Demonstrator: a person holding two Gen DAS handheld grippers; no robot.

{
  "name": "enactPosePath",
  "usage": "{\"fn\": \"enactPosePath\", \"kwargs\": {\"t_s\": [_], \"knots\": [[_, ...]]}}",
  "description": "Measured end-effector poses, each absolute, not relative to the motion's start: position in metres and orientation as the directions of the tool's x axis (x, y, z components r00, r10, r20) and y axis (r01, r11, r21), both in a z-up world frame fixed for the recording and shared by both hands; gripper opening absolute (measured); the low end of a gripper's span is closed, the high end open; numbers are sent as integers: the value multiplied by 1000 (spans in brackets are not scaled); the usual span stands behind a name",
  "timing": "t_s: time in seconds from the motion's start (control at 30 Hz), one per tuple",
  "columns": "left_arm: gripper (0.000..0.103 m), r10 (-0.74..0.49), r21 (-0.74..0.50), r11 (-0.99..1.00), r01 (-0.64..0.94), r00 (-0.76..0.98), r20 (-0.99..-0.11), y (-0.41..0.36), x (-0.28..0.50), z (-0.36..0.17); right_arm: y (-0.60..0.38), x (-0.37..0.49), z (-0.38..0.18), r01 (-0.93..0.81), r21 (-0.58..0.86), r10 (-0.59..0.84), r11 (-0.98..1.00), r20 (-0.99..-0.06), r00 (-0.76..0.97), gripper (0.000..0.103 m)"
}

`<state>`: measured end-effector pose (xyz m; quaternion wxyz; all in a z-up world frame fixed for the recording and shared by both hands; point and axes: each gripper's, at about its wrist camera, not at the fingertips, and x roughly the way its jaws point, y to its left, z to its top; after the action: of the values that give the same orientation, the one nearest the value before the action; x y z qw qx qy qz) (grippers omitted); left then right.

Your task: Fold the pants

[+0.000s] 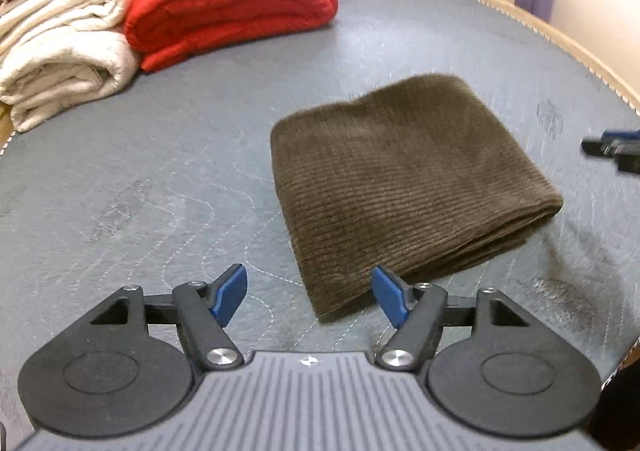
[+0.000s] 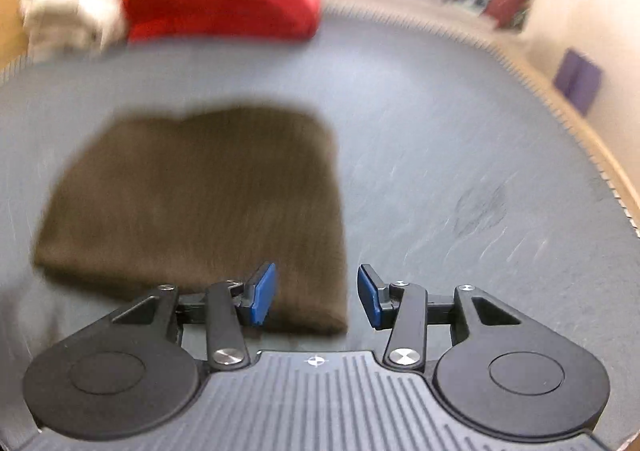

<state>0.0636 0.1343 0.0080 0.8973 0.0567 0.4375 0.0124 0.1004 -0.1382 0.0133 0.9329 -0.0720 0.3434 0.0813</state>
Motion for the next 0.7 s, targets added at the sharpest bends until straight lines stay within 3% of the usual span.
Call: {"fn": "enactPosePath", "kwargs": {"t_s": [0.07,0.13,0.23,0.33,0.47,0.57,0.7], "knots": [[80,73,109,994,19,625,-778,135,58,14,-141,84,33,-183,-54,119,982,-574,810,56],[81,75,104,995,9,639,-766,134,54,21,-142,68,48,-162,-30,124,986,-507,853,72],[83,96,103,994,-29,672,-735,131,42,36,-142,49,64,-162,18,152,987,-464,873,84],[86,200,136,980,-147,715,-669,120,20,60,-143,21,79,-225,41,221,973,-423,879,95],[103,182,64,981,-183,764,-619,100,-13,77,-148,-11,81,-249,41,245,968,-387,889,100],[103,100,2,991,-133,738,-667,83,-18,65,-150,-11,79,-214,56,217,975,-422,880,100],[103,151,63,987,-150,695,-703,74,-1,53,-150,3,70,-137,50,144,989,-482,864,100]]}}
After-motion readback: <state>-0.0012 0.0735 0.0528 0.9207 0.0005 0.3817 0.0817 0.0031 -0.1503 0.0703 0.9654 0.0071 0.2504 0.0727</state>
